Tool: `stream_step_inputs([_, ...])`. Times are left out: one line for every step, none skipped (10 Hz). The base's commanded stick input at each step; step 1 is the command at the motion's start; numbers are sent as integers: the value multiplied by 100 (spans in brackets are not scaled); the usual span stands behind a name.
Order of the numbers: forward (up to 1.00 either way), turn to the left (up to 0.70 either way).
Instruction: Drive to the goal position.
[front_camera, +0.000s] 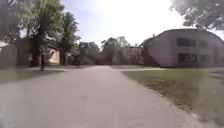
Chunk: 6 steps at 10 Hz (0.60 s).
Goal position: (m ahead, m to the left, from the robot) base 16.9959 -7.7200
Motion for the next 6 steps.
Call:
stream_step_inputs([70,-17])
stream_step_inputs([70,0])
stream_step_inputs([70,0])
stream_step_inputs([70,0])
stream_step_inputs([70,0])
stream_step_inputs([70,0])
